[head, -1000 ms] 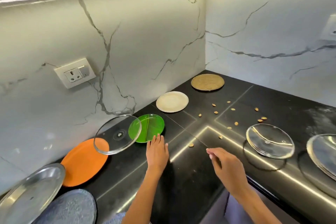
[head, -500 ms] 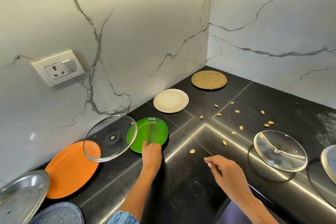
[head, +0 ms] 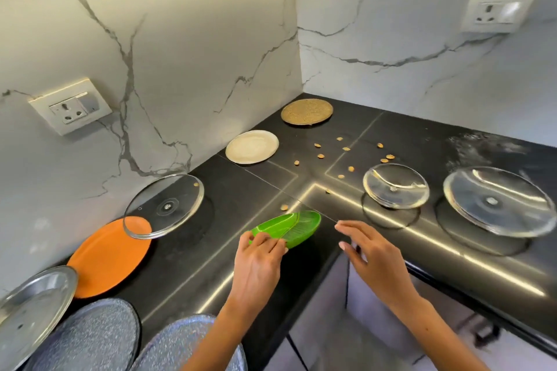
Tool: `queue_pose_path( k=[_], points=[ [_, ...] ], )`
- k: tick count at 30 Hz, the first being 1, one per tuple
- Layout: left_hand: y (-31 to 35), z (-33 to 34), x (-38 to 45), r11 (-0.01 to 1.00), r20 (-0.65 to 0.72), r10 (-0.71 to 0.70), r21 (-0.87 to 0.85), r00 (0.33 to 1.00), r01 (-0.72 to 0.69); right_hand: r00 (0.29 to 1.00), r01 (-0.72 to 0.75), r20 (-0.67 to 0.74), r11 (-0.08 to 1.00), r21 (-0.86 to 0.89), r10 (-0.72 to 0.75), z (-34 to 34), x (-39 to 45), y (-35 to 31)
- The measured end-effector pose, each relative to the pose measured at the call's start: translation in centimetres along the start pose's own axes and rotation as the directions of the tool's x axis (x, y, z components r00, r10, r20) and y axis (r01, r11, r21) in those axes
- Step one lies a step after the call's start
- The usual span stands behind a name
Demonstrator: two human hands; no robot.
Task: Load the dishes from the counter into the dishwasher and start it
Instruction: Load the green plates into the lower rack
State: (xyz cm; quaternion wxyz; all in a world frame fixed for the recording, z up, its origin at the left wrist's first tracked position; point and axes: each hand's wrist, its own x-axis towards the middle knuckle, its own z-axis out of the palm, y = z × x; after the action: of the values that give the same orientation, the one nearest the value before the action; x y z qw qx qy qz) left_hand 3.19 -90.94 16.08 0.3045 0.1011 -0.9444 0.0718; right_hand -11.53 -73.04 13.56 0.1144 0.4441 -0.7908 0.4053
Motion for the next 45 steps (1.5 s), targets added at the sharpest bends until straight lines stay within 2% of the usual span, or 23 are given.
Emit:
queue_pose_path(
  k=[3,7,11,14,17,21,24,26,29,31,33,35,38,42,45],
  points=[
    [4.9,-2.6,-0.2,0.975,-0.047,0.207,-0.07,0.977,-0.21,0.998,0.007,-0.062,0.999,-0.049,-0.01,-4.7,-4.5,-0.2],
    [13.5,-5.6,-0.8,0.883,-0.125,0.428,-0.152,0.895,-0.444,0.991,-0.018,-0.133,0.989,-0.148,-0.002,-11.6,-13.1,0.0],
    [24.2,-7.5,-2.2,0.7,-0.184,0.619,-0.311,0.763,-0.643,0.938,-0.21,-0.332,0.928,-0.308,0.102,-19.1,-24.8,-0.2],
    [32.2,-7.2,-4.0,0.52,-0.234,0.713,-0.456,0.661,-0.722,0.872,-0.38,-0.444,0.857,-0.349,0.206,-23.3,-33.8,-0.9],
    [40.7,-6.3,-6.7,0.332,-0.259,0.785,-0.591,0.563,-0.735,0.762,-0.571,-0.567,0.74,-0.357,0.314,-26.2,-42.7,-2.0],
    [51.9,-3.1,-12.2,0.108,-0.248,0.886,-0.712,0.392,-0.694,0.548,-0.792,-0.715,0.545,-0.275,0.435,-27.4,-53.9,-1.8],
    [58.1,1.4,-16.2,0.054,-0.169,0.944,-0.765,0.282,-0.641,0.356,-0.913,-0.803,0.36,-0.19,0.478,-27.1,-60.2,0.2],
    [62.1,5.4,-19.2,0.039,-0.089,0.981,-0.779,0.172,-0.625,0.23,-0.964,-0.823,0.235,-0.121,0.52,-26.7,-64.0,2.6],
    [66.7,12.5,-23.2,-0.004,0.046,0.997,-0.741,-0.056,-0.671,0.111,-0.991,-0.824,0.126,-0.048,0.555,-25.3,-68.8,7.2],
    [69.2,17.6,-25.7,-0.01,0.149,0.974,-0.723,-0.17,-0.691,0.052,-0.996,-0.824,0.085,-0.005,0.564,-24.0,-71.8,11.1],
    [70.9,22.0,-27.8,-0.033,0.249,0.926,-0.696,-0.284,-0.717,-0.01,-0.995,-0.818,0.078,0.067,0.575,-23.0,-73.9,14.8],
    [72.4,25.3,-29.6,-0.062,0.337,0.853,-0.691,-0.397,-0.72,-0.032,-0.991,-0.814,0.088,0.102,0.58,-22.3,-75.5,18.4],
    [74.1,28.5,-31.4,-0.131,0.382,0.803,-0.635,-0.457,-0.761,-0.035,-0.987,-0.826,0.109,0.116,0.563,-22.8,-76.1,22.7],
    [75.4,31.2,-32.9,-0.18,0.482,0.697,-0.598,-0.53,-0.781,-0.106,-0.972,-0.811,0.112,0.207,0.576,-24.1,-76.6,27.8],
    [75.3,33.0,-33.7,-0.178,0.515,0.656,-0.605,-0.552,-0.776,-0.174,-0.947,-0.762,0.105,0.303,0.624,-25.4,-76.9,31.5]
  ],
)
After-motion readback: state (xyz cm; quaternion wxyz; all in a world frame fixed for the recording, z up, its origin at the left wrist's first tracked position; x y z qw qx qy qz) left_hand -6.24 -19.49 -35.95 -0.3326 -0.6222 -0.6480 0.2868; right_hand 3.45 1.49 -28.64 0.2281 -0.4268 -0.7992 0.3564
